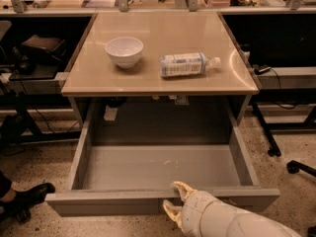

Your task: Open top drawer

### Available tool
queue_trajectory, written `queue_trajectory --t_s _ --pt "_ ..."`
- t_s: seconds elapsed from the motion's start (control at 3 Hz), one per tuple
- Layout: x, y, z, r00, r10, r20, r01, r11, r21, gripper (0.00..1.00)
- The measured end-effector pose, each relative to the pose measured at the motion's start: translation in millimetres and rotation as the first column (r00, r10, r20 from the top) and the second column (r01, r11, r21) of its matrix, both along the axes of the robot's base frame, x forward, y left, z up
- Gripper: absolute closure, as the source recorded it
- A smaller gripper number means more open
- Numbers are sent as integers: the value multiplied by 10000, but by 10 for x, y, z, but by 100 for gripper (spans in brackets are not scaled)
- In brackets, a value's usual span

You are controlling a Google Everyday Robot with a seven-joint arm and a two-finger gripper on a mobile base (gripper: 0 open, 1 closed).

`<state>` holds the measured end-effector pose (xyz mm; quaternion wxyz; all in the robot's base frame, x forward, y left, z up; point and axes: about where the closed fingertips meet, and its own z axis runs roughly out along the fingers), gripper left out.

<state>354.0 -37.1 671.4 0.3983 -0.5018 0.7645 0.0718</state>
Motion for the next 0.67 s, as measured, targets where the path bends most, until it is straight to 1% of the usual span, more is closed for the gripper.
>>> queue_trajectory --t_s 0.33,0.67 --pt "-73 5 -27 10000 55 24 -55 10000 21 100" --pt "-70 5 3 10000 55 24 -55 10000 21 100"
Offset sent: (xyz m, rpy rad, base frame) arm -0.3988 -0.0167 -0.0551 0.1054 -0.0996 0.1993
